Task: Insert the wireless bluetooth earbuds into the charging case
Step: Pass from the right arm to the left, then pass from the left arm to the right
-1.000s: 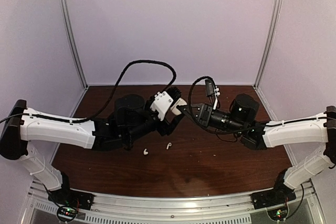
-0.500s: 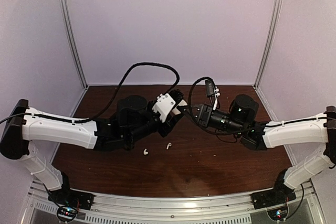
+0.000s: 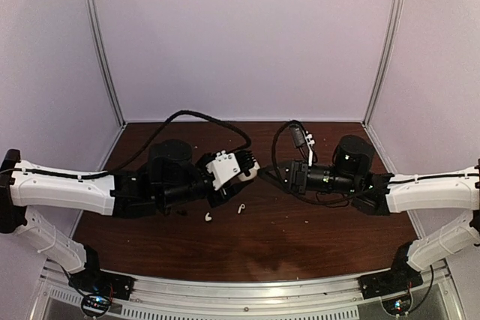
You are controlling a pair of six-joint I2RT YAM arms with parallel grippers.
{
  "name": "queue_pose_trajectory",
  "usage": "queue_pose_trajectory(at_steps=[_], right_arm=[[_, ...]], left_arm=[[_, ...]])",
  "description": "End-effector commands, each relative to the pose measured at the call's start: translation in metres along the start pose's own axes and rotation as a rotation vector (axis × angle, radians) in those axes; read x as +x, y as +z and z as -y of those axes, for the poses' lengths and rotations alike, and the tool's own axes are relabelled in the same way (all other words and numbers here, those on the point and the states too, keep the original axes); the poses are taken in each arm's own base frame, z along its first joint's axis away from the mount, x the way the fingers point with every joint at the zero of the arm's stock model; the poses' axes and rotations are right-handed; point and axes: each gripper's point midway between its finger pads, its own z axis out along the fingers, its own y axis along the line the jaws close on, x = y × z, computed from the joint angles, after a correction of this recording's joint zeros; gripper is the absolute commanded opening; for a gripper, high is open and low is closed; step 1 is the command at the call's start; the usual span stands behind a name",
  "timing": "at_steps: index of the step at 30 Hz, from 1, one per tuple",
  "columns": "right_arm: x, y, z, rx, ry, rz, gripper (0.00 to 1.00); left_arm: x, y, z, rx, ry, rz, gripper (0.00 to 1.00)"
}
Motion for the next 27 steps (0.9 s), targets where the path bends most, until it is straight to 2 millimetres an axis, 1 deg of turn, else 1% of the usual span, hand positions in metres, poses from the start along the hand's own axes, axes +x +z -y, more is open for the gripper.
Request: queue_pose_trajectory(at_steps=[1,4,6,10,16,22,27], right_arm=[[0.026,-0.004,-0.007,-0.05,-0.019,-0.139,0.5],[0.03,-0.005,-0.01,-0.06,-0.017,-0.162,0.5],[0.028,-0.004,-0.011,-0.059,-0.016,-0.162,0.5],[0.024,-0.001,-0.015,-0.061,-0.015,-0.155,0.49],[0.024,0.005,-0.012,-0.049,-0.012,-0.17,0.46],[0.03,0.01,-0.012,-0.049,-0.004,-0.191,0.42],[0.038,0.013,-0.01,-0.045,0.007,-0.207,0.4]], left_arm=[[-0.008,-0.012,0.021,0.129,0.077,0.051,0.32],[-0.013,-0.014,0.023,0.152,0.079,0.067,0.32],[-0.014,-0.014,0.025,0.16,0.081,0.07,0.31],[-0.015,-0.012,0.027,0.173,0.082,0.072,0.31],[-0.013,-0.006,0.031,0.173,0.109,0.051,0.31],[-0.008,0.0,0.034,0.157,0.137,0.023,0.3],[-0.009,0.002,0.033,0.148,0.138,0.02,0.3]])
